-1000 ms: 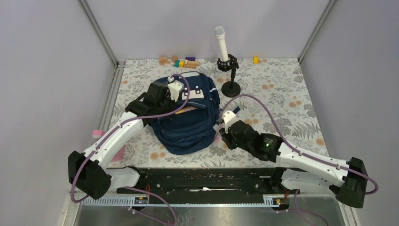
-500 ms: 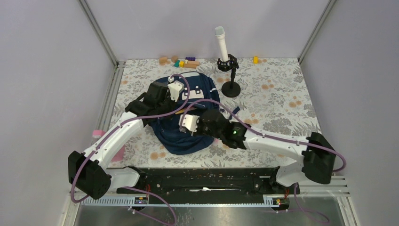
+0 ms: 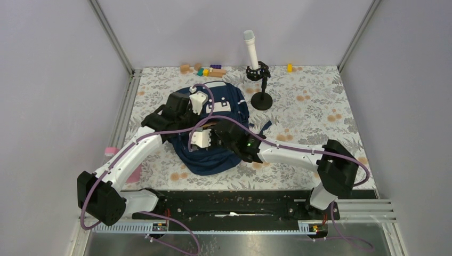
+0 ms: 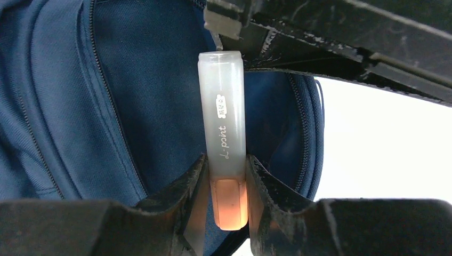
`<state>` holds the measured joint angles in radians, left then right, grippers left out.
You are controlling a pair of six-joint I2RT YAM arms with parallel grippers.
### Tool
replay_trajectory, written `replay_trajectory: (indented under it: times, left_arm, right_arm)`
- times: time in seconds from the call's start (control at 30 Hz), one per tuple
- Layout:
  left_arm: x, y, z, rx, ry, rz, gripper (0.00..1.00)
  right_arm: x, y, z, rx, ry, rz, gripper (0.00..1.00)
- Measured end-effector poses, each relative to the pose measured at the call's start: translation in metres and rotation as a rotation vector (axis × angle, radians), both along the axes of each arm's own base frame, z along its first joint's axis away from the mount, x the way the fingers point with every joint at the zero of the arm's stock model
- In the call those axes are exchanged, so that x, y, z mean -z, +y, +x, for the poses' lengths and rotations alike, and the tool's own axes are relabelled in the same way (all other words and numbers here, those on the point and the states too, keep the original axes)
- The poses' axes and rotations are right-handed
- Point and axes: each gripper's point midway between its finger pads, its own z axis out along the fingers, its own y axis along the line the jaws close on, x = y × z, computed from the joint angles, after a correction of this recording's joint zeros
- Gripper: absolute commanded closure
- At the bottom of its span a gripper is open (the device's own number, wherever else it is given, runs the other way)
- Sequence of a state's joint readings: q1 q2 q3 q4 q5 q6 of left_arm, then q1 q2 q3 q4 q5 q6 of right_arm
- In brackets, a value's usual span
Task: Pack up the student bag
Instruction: Place the stationery in the student bag.
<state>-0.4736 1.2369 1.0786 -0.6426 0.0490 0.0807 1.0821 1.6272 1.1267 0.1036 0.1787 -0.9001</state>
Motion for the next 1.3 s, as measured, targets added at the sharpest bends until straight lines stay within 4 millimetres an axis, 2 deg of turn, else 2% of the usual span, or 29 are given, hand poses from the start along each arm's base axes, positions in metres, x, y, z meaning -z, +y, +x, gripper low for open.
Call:
replay_trajectory:
  times: [0.17, 0.33, 0.47, 0.53, 0.57, 0.63, 0.8, 0.87, 0.93, 1.07, 1.2, 1.3]
  left_arm:
    - [0.000, 0.000, 0.000, 0.001, 0.002, -0.003, 1.00]
    - [0.000, 0.000, 0.000, 0.001, 0.002, -0.003, 1.00]
    - [0.000, 0.000, 0.000, 0.001, 0.002, -0.002, 1.00]
    - [0.000, 0.000, 0.000, 0.001, 0.002, -0.002, 1.00]
    - [0.000, 0.000, 0.000, 0.001, 0.002, -0.002, 1.00]
    - [0.000, 0.000, 0.000, 0.001, 0.002, -0.002, 1.00]
    - [0.000, 0.000, 0.000, 0.001, 0.002, -0.002, 1.00]
    - [0.000, 0.000, 0.000, 0.001, 0.003, -0.002, 1.00]
    - [0.000, 0.000, 0.000, 0.001, 0.003, -0.002, 1.00]
    - [0.000, 0.000, 0.000, -0.003, 0.003, -0.002, 1.00]
    - [0.000, 0.000, 0.000, -0.004, 0.003, -0.002, 1.00]
    - [0.000, 0.000, 0.000, -0.004, 0.003, -0.002, 1.00]
  right_arm:
    - [0.006, 0.005, 0.007, 0.013, -0.023, 0.000, 0.33]
    - [0.004, 0.009, 0.009, 0.017, -0.032, 0.032, 0.30]
    - [0.011, 0.003, 0.005, 0.033, -0.012, 0.060, 0.30]
    - [0.016, -0.008, -0.002, 0.052, 0.019, 0.081, 0.28]
    - [0.017, -0.015, -0.007, 0.065, 0.038, 0.102, 0.24]
    - [0.013, -0.030, -0.018, 0.095, 0.077, 0.164, 0.21]
    - [-0.018, -0.061, -0.034, 0.208, 0.161, 0.378, 0.18]
    - [-0.029, -0.076, -0.034, 0.313, 0.203, 0.472, 0.16]
    - [-0.034, -0.092, -0.031, 0.453, 0.257, 0.569, 0.21]
    - [-0.024, -0.121, -0.030, 0.696, 0.368, 0.725, 0.24]
    - [0.007, -0.146, -0.039, 0.857, 0.457, 0.805, 0.25]
    - [0.023, -0.154, -0.041, 0.946, 0.503, 0.822, 0.26]
